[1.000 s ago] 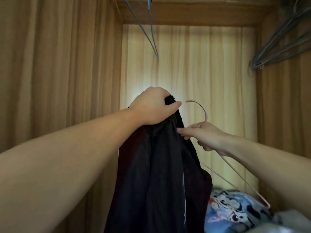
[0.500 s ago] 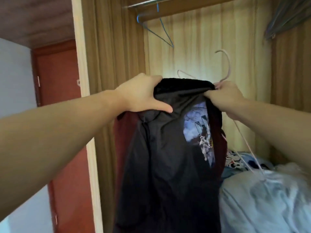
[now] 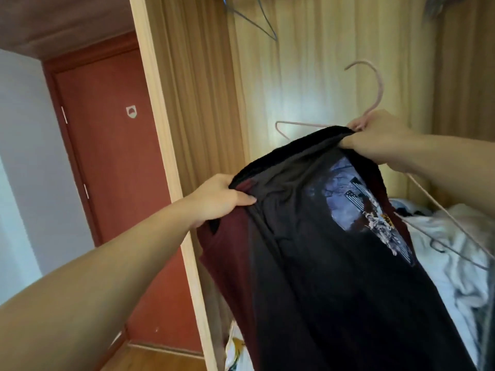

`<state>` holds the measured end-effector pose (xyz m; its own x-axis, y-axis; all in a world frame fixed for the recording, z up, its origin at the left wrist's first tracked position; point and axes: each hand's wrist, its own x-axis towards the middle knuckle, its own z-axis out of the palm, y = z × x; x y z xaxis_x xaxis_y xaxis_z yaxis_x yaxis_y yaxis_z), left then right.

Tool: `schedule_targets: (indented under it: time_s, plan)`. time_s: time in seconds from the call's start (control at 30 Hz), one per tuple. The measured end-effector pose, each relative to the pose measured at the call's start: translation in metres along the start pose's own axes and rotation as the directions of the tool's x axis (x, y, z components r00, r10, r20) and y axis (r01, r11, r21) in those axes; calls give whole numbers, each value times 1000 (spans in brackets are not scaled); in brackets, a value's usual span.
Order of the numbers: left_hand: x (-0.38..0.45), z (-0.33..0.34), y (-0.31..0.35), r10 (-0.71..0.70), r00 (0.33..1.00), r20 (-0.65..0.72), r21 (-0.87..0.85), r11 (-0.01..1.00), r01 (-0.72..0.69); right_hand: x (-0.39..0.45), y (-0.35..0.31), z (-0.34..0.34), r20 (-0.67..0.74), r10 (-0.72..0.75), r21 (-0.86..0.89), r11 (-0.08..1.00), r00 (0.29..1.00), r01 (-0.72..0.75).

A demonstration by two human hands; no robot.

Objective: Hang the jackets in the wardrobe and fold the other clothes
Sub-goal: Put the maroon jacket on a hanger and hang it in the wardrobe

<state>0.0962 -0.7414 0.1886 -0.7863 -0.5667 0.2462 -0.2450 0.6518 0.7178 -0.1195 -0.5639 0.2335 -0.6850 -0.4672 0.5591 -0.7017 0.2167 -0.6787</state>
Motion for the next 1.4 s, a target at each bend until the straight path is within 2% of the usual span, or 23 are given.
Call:
schedule_targets:
  time_s: [0.07,0.1,0.2,0.27,0.37,0.43,0.5,0.6,0.67,0.73,0.83,1.0,1.17,1.4]
  plan:
    - [1,-2,5,22,1000,-18,-171,985,-25,-12,23,13,12,66,46,997,998,-67]
    - [4,-2,11,37,998,-42,-198,979,-44,-18,33,19,8,101,74,992,995,-102]
    - [12,5,32,95,988,-123,-139,984,-112,-39,55,29,102,239,158,954,966,-253]
    - [15,11,48,149,973,-178,-59,985,-162,-58,62,30,199,268,137,945,943,-297]
    - [13,20,69,236,948,-213,144,967,-209,-83,64,26,304,212,178,945,929,-274]
    - [11,26,78,271,945,-181,291,933,-211,-96,62,18,297,194,325,900,935,-290]
    - [11,31,81,298,946,-130,446,869,-213,-102,56,4,215,210,468,835,954,-289]
    - [11,34,81,303,949,-93,626,759,-181,-107,48,-22,110,176,538,817,978,-208]
    - [12,32,78,291,954,-70,681,713,-168,-109,49,-38,141,157,550,808,977,-210]
    - [10,31,73,267,962,-61,710,689,-147,-115,53,-52,265,168,571,766,949,-295]
    - [4,28,65,228,971,-66,742,662,-105,-121,62,-69,399,184,545,740,898,-394]
    - [-6,24,52,219,971,-94,764,642,-70,-134,72,-80,518,200,389,811,832,-437]
    - [-14,25,57,254,965,-68,784,611,-106,-149,58,-54,505,149,213,933,850,-290]
    - [-26,29,60,293,956,-8,867,478,-139,-154,11,-24,429,84,29,994,899,-106]
